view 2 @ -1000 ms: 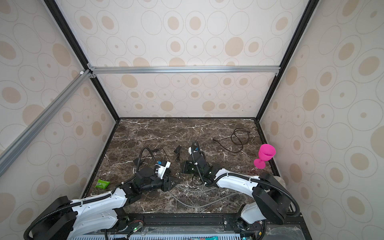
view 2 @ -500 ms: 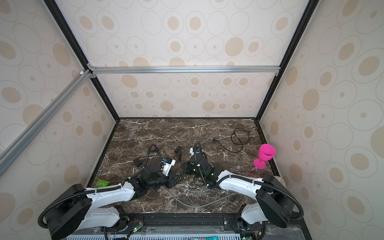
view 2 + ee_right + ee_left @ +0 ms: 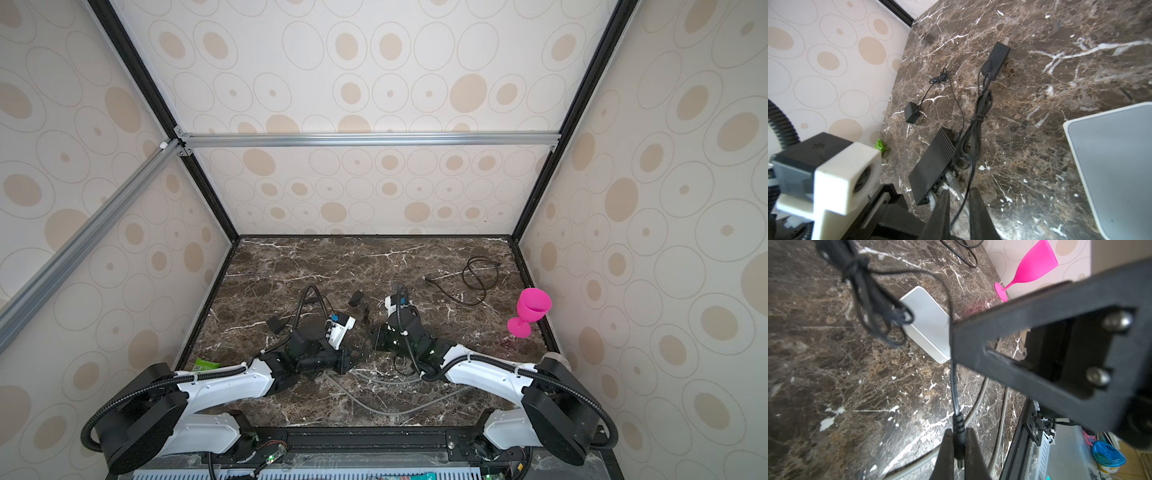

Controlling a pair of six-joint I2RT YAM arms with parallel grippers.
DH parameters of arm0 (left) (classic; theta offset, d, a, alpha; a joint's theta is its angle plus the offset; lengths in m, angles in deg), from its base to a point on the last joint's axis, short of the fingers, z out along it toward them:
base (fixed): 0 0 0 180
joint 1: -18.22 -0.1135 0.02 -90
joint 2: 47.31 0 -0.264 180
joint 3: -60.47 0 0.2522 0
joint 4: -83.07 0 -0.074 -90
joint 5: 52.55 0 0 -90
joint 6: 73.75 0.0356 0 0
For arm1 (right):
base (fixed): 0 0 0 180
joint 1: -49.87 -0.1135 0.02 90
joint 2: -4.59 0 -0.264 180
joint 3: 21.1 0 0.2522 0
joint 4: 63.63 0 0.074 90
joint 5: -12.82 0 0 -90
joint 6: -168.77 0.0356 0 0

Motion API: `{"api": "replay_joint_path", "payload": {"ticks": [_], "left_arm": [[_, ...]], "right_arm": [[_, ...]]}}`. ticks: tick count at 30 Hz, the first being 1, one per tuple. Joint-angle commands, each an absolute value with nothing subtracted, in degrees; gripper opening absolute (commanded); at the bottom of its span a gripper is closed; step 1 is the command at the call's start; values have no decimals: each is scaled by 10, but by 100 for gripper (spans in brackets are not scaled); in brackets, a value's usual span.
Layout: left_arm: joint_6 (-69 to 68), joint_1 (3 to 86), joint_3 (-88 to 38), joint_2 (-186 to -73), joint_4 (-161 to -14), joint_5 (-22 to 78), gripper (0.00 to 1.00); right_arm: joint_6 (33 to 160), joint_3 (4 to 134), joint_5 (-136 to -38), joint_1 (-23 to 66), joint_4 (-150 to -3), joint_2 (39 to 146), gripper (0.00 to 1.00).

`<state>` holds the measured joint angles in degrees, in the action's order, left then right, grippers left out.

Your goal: Insert the plug into the switch port

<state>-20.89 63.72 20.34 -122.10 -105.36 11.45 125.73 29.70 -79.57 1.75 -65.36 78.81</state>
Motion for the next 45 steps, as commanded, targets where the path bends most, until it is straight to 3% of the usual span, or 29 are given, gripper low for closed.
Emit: {"api": "replay_joint_path", "payload": {"ticks": [1, 5, 11, 14, 18, 22, 24, 30, 45], "left_arm": [[-124, 641, 138, -1205, -928, 133, 0], [-5, 641, 30, -1216, -718, 163, 0], [127, 641, -87, -1278, -505, 138, 0], [156, 641, -92, -1283, -486, 132, 0], [183, 642, -77, -1272, -488, 68, 0], [195, 643, -68, -1268, -492, 42, 0], [196, 644, -68, -1265, -496, 21, 0], [197, 648, -64, -1266, -501, -6, 0], [196, 658, -62, -1271, -506, -37, 0]], "right_arm": [[1148, 293, -865, 34, -706, 745, 27], [1021, 310, -883, 38, -822, 677, 39], [804, 352, -937, 36, -948, 626, 32], [659, 346, -966, 13, -967, 599, 30], [360, 318, -988, -60, -1020, 553, 25], [279, 328, -909, -94, -1035, 567, 21], [208, 341, -868, -122, -1066, 586, 25], [173, 377, -773, -143, -1058, 665, 34], [196, 390, -730, -154, -1001, 695, 29]]}}
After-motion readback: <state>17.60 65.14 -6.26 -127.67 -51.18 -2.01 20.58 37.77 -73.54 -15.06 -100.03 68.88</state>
